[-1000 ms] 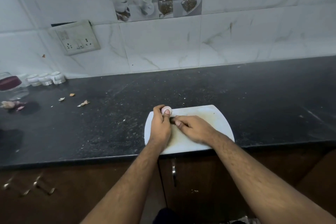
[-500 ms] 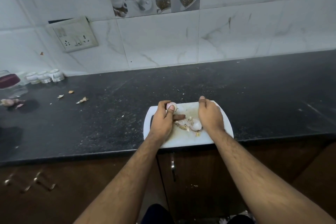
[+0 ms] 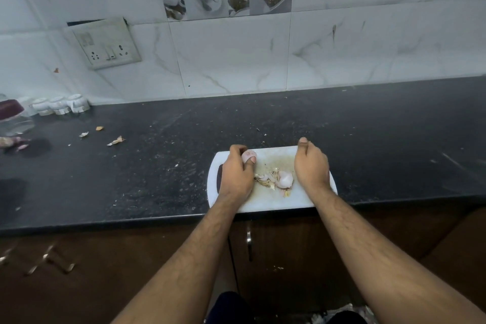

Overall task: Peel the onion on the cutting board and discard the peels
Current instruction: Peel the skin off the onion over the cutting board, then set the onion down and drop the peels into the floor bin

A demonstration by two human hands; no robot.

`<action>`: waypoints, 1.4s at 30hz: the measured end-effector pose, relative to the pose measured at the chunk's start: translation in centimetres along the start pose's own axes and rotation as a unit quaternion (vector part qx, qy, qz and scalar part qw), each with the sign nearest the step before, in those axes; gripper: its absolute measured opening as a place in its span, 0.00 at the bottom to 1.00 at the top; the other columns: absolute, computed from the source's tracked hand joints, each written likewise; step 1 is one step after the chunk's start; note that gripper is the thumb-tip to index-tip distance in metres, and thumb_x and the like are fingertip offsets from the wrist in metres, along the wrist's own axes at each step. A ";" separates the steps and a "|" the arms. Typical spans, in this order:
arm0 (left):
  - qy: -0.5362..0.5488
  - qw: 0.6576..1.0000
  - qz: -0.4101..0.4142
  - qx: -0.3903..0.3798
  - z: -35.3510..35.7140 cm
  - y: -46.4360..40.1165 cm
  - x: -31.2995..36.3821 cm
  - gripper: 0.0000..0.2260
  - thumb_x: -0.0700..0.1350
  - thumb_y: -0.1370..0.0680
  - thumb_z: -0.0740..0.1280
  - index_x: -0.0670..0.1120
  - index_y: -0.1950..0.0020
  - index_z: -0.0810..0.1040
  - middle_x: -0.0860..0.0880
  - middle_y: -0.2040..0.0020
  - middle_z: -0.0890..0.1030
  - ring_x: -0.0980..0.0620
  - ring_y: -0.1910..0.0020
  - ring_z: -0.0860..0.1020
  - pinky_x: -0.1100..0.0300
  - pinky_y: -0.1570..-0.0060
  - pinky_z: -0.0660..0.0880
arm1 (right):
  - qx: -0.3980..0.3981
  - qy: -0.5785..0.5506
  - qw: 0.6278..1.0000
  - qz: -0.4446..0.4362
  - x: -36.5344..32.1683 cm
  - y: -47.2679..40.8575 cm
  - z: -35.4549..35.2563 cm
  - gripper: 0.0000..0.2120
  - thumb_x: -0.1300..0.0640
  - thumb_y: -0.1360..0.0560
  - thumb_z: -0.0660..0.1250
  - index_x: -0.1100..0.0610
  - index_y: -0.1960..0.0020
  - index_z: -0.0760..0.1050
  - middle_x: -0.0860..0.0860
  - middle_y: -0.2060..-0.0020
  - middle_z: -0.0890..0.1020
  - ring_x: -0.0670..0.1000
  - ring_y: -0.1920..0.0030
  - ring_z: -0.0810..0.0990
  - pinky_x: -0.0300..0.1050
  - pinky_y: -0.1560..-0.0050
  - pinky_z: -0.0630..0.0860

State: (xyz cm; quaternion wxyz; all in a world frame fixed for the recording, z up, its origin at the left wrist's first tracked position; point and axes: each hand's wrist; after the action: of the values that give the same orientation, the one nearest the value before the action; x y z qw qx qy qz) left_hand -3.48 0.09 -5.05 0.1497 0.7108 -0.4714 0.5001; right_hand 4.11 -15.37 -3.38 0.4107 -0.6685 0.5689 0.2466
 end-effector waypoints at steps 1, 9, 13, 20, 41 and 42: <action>0.002 1.000 0.001 0.004 0.0 0.0 0.0 0.12 0.47 0.15 0.63 0.46 0.33 0.71 0.51 0.44 0.81 0.53 0.45 0.79 0.60 0.46 0.73 | -0.048 0.039 0.998 -0.013 -0.2 0.0 0.3 0.27 0.44 0.14 0.46 0.59 0.42 0.79 0.56 0.44 0.83 0.60 0.40 0.80 0.47 0.52 0.75; 0.042 0.999 -0.006 0.011 0.0 -0.4 -0.2 0.12 0.49 0.15 0.63 0.48 0.33 0.70 0.54 0.42 0.80 0.53 0.43 0.81 0.55 0.39 0.77 | -0.282 -0.140 0.947 -0.058 1.1 -0.1 0.0 0.31 0.32 0.18 0.49 0.49 0.36 0.82 0.43 0.40 0.84 0.44 0.36 0.80 0.47 0.30 0.72; 0.103 0.995 -0.016 -0.006 0.3 -0.2 -0.3 0.08 0.47 0.14 0.61 0.49 0.35 0.69 0.56 0.42 0.79 0.57 0.50 0.87 0.56 0.46 0.83 | -0.126 -0.063 0.990 -0.022 0.2 -0.1 -0.3 0.28 0.40 0.14 0.48 0.55 0.39 0.81 0.52 0.41 0.84 0.54 0.37 0.80 0.47 0.39 0.73; 0.107 0.992 -0.030 0.059 -0.4 -0.2 -0.3 0.11 0.47 0.15 0.62 0.50 0.33 0.69 0.54 0.42 0.79 0.54 0.44 0.78 0.66 0.47 0.73 | -0.364 0.043 0.918 -0.153 0.6 0.2 0.3 0.27 0.35 0.17 0.48 0.44 0.27 0.75 0.41 0.30 0.77 0.43 0.28 0.73 0.49 0.24 0.66; 0.126 0.990 -0.035 0.045 0.1 -0.5 -0.8 0.15 0.47 0.16 0.66 0.51 0.31 0.70 0.54 0.40 0.80 0.57 0.42 0.79 0.62 0.44 0.74 | -0.350 0.020 0.881 -0.318 0.6 0.8 0.7 0.06 0.51 0.24 0.75 0.50 0.49 0.86 0.40 0.52 0.82 0.42 0.49 0.80 0.36 0.48 0.75; 0.119 0.991 -0.036 0.043 0.1 -0.5 -0.8 0.15 0.47 0.16 0.66 0.50 0.30 0.70 0.54 0.41 0.79 0.58 0.43 0.79 0.65 0.47 0.73 | -0.333 0.039 0.890 -0.309 0.5 0.8 0.7 0.05 0.49 0.24 0.74 0.49 0.51 0.84 0.41 0.54 0.81 0.42 0.50 0.78 0.38 0.49 0.74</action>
State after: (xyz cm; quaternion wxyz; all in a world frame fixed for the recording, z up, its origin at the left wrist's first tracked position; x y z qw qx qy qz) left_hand -3.08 0.70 -5.62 0.1918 0.6690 -0.4021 0.5949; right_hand 3.56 -15.03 -4.38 0.1969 -0.9171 0.2338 0.2560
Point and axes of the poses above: each hand's wrist, its own y-axis away from the middle knuckle, its own z-axis out of the palm, x = y × z
